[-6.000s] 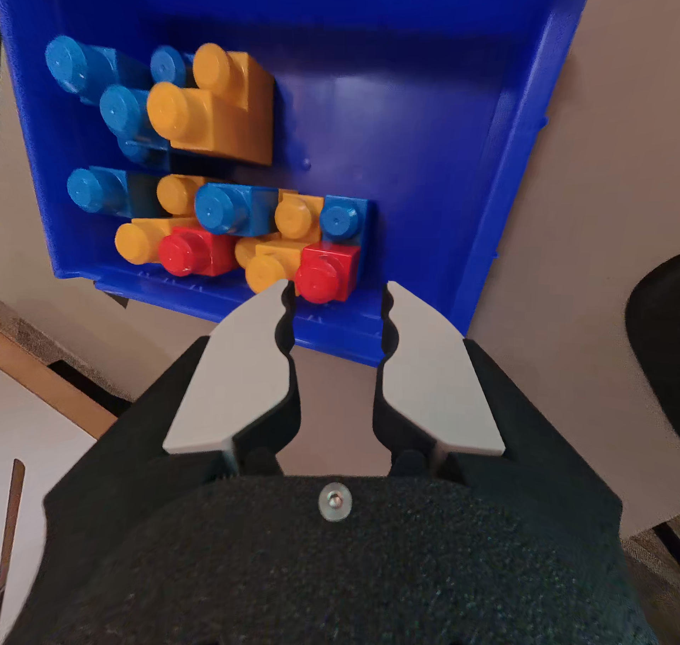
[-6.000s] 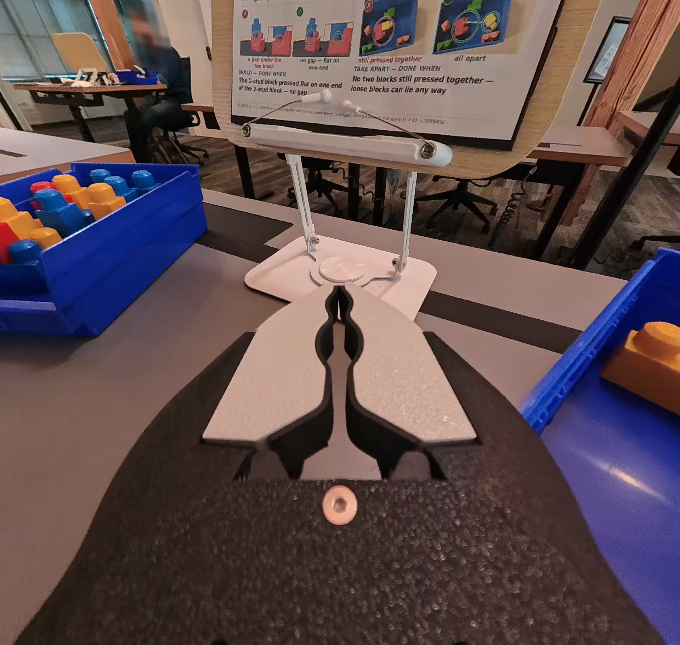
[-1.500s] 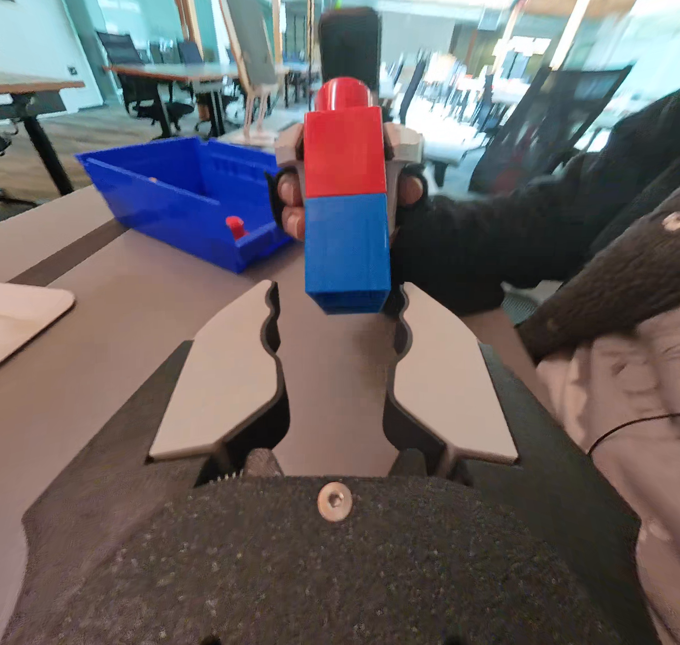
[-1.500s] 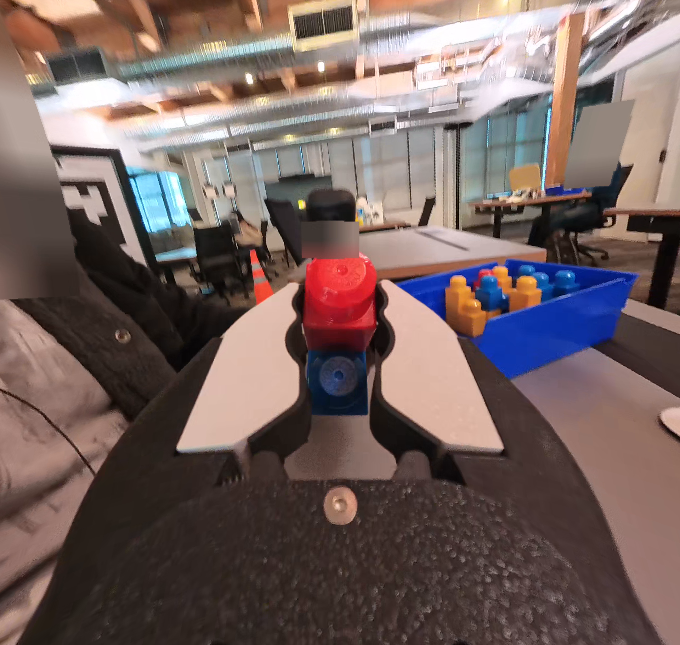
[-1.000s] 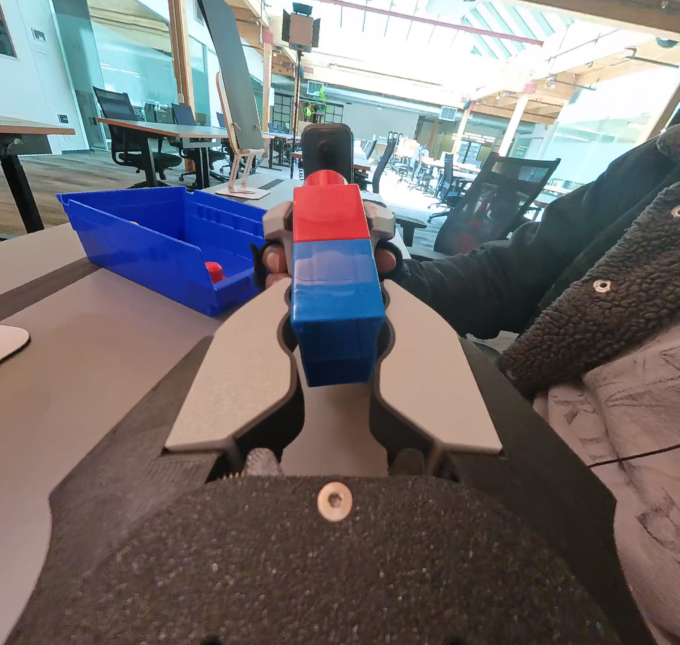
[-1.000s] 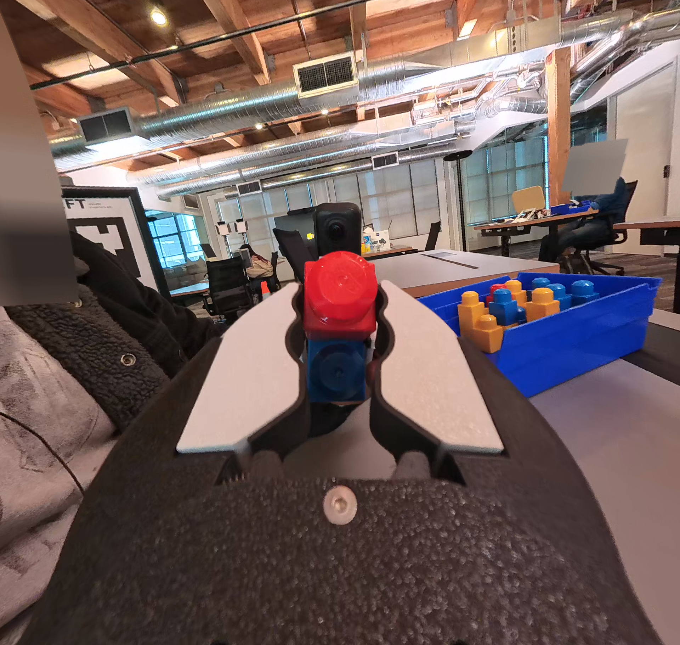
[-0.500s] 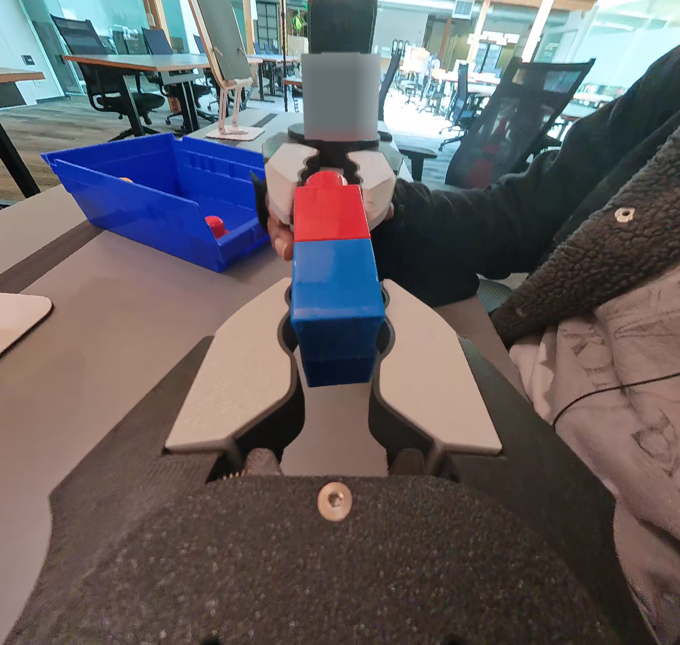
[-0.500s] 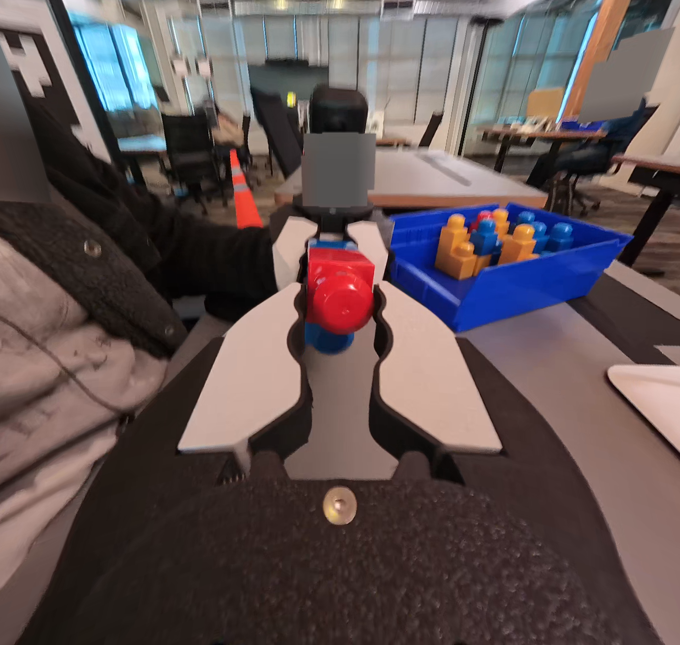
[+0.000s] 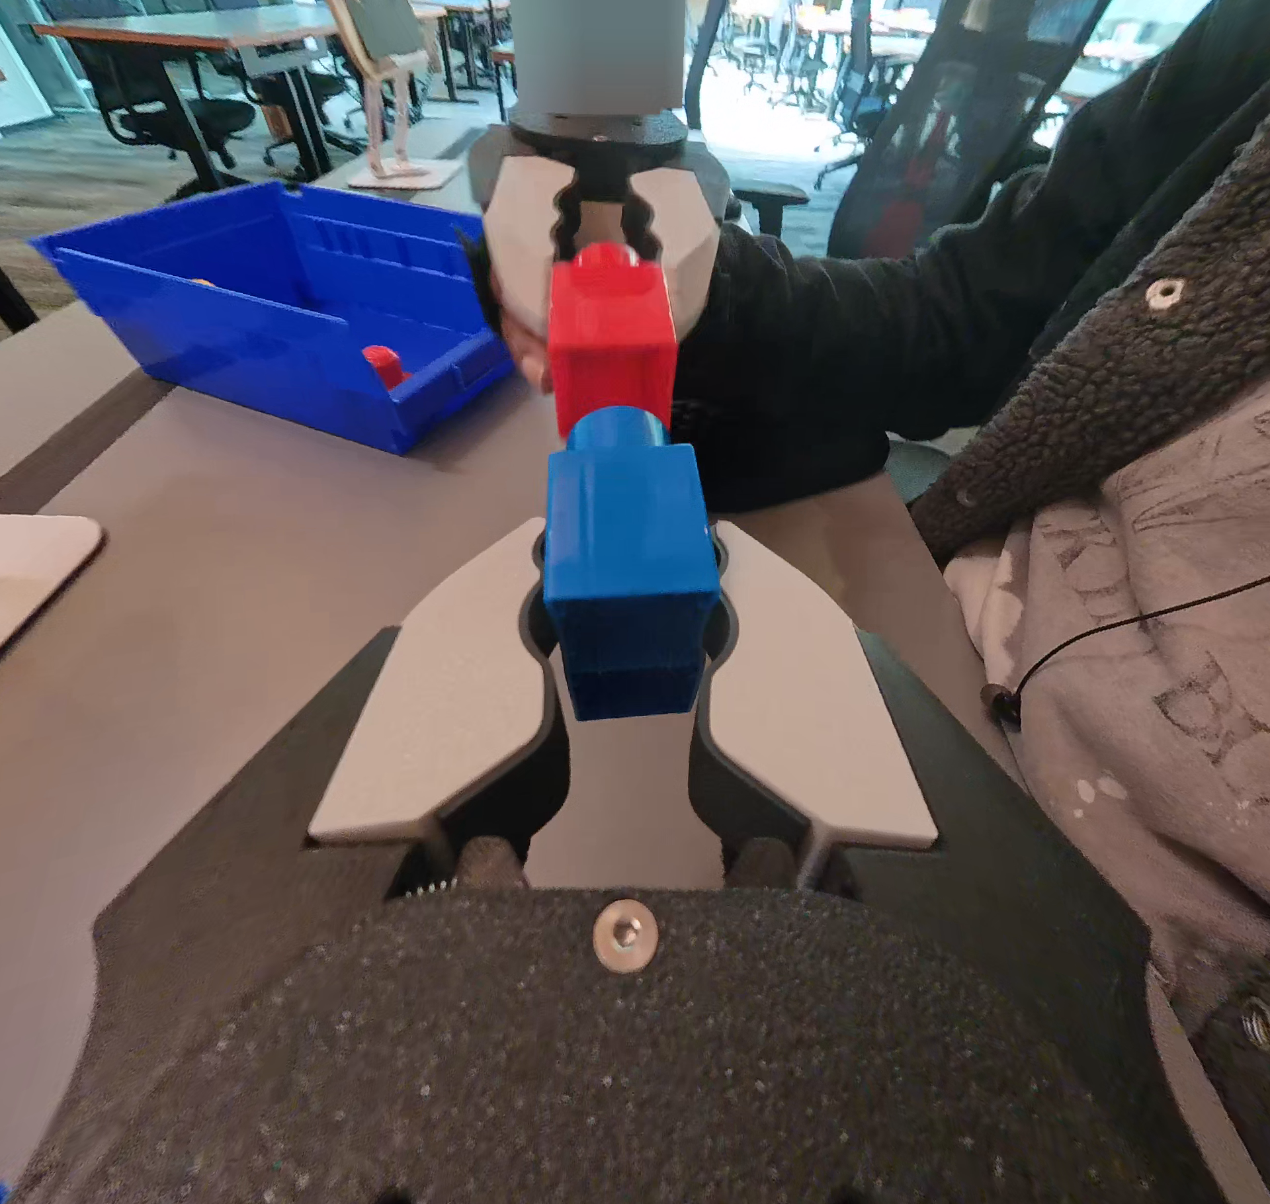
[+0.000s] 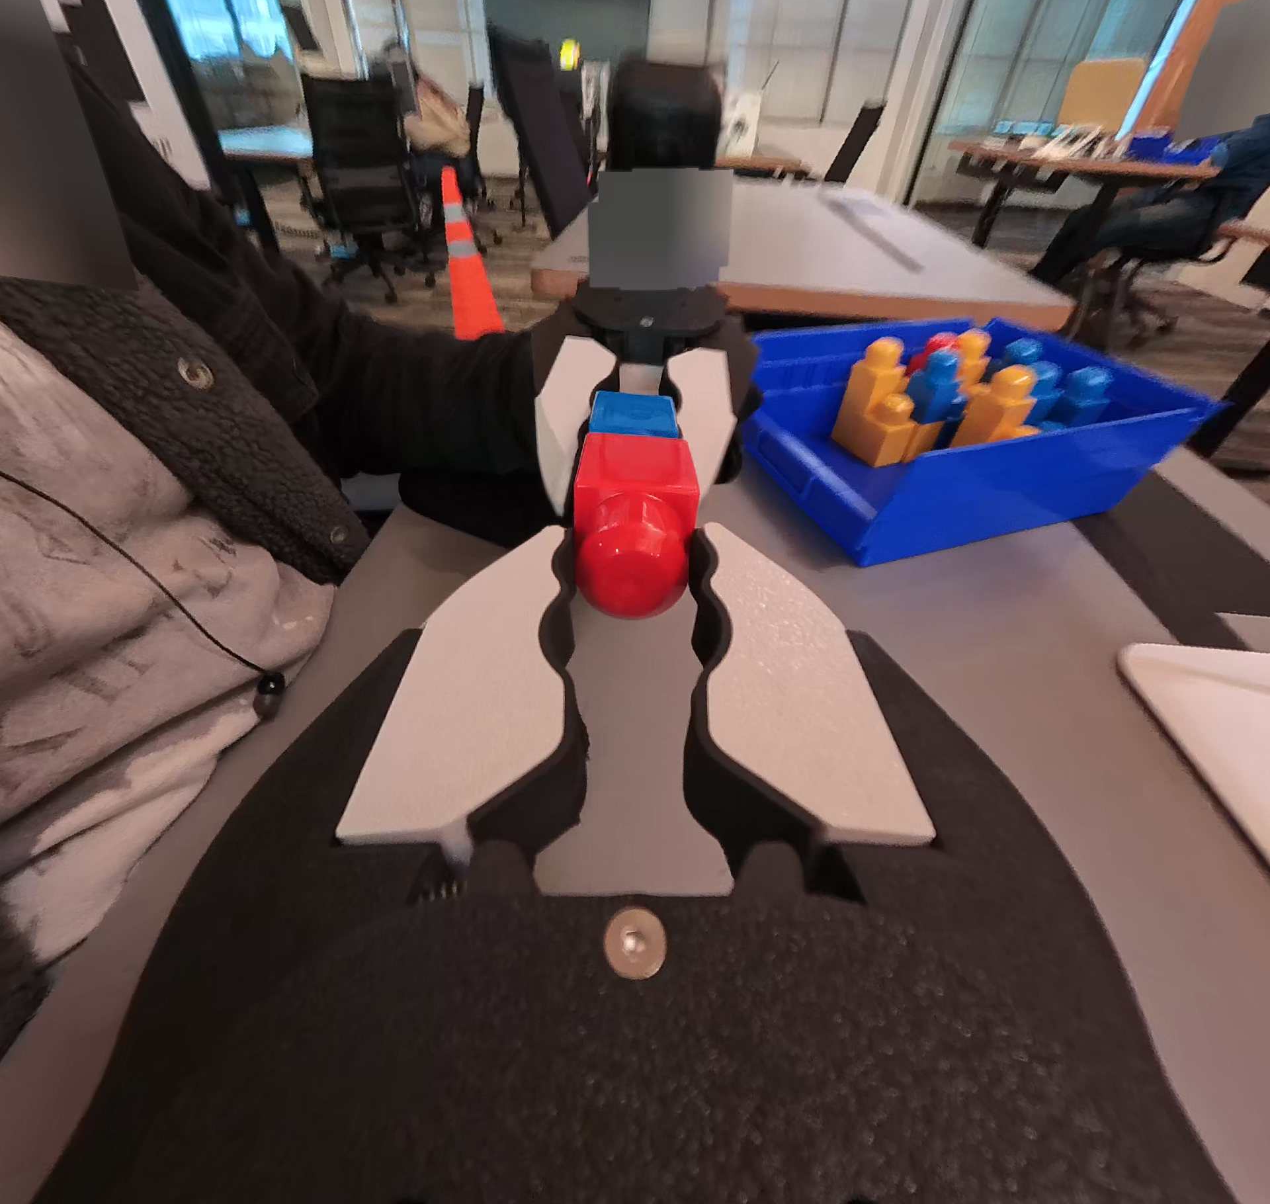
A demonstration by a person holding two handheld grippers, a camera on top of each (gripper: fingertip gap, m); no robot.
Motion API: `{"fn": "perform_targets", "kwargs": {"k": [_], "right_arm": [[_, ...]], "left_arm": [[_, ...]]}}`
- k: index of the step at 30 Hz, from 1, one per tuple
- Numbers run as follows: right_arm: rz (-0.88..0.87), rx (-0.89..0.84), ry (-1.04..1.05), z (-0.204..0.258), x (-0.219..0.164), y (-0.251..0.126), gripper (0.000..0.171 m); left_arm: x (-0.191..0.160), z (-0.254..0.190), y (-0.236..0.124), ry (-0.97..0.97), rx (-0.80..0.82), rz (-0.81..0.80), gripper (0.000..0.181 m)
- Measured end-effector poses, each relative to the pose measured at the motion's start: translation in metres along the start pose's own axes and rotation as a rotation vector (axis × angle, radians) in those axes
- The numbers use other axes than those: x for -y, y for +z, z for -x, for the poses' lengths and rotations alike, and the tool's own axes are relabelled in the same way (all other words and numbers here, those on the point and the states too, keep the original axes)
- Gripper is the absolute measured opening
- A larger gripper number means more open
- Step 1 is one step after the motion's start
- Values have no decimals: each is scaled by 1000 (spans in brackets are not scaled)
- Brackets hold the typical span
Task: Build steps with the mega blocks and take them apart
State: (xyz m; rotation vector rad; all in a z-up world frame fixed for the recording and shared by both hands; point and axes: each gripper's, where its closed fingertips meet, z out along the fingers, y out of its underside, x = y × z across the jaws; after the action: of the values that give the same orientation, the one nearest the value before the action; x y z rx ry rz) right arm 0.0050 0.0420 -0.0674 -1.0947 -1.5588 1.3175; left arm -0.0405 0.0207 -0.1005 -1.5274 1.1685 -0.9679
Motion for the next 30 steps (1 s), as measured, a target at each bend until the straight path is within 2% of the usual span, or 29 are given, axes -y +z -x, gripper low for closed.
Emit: {"fn": "perform_targets", "kwargs": {"k": [3, 11, 15, 18, 21, 26, 30], "right_arm": [[-17, -70, -37, -8, 10, -22, 31], [-18, -170, -60, -21, 21, -52, 32], [38, -313, -97, -41, 35, -93, 32], [182, -423, -102, -64, 36, -131, 32], [396, -496, -70, -90, 20, -170, 32], [808, -525, 117, -126, -44, -230, 32], [1069, -452, 270, -130, -101, -250, 32]], "left_arm": [[6, 7, -14, 2, 40, -36, 41], [6, 9, -9, -5, 45, -48, 41], [18, 17, -17, -12, 96, -128, 41], [23, 25, -22, -24, 139, -164, 41], [23, 28, -24, -27, 153, -168, 41], [23, 28, -22, -28, 153, -172, 41], [20, 29, -21, -36, 151, -165, 41]]}}
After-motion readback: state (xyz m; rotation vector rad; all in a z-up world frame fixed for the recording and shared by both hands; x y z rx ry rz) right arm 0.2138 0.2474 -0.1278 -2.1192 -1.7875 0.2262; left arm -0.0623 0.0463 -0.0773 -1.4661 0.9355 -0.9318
